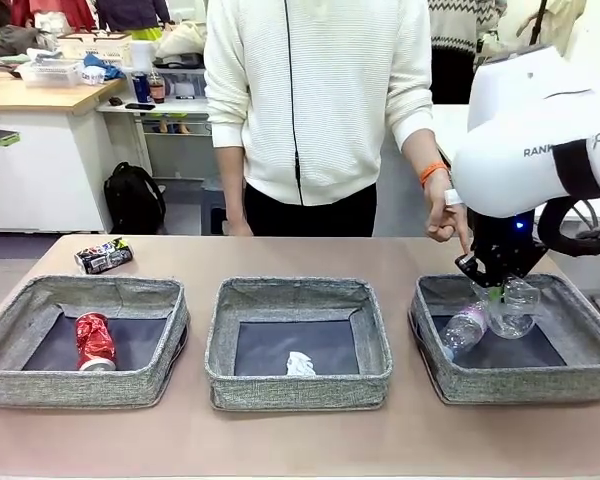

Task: Sort the waste into the appropriate baskets.
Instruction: Place the picked waste into the Fabric basket indicated by the person.

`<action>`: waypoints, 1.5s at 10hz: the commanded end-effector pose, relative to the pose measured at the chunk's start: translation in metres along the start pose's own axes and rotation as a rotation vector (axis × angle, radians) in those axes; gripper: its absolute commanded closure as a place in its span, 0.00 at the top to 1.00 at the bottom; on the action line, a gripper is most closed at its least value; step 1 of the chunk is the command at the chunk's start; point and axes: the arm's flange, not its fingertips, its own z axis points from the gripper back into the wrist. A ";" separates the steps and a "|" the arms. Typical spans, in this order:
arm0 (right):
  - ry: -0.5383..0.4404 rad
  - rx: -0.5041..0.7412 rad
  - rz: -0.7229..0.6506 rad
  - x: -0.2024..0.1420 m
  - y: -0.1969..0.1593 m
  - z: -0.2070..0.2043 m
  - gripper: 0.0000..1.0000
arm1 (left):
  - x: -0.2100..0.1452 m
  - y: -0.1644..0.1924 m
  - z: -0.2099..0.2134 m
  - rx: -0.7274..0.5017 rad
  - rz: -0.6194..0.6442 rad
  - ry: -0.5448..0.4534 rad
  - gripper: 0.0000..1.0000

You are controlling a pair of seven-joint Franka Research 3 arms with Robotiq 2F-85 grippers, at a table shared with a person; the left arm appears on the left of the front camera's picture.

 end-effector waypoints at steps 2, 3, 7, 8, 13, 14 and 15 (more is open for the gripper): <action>-0.021 0.011 -0.015 0.002 -0.003 0.008 0.59 | -0.002 0.000 -0.001 -0.021 -0.018 0.004 1.00; -0.019 0.019 -0.020 0.003 -0.002 0.009 1.00 | -0.002 0.000 -0.001 -0.021 -0.018 0.004 1.00; -0.031 0.022 -0.014 0.001 -0.002 0.010 0.91 | -0.002 0.000 -0.001 -0.021 -0.018 0.004 1.00; -0.037 0.048 -0.008 0.002 -0.002 0.012 1.00 | -0.002 0.000 -0.001 -0.021 -0.018 0.004 1.00; 0.022 0.566 0.025 -0.016 0.005 0.057 1.00 | -0.002 0.000 -0.001 -0.021 -0.018 0.004 1.00; -0.074 0.741 0.071 -0.036 0.001 0.079 1.00 | -0.002 0.000 -0.001 -0.021 -0.018 0.004 1.00; -0.154 0.885 0.143 -0.062 -0.003 0.100 1.00 | -0.002 0.000 -0.001 -0.021 -0.018 0.004 1.00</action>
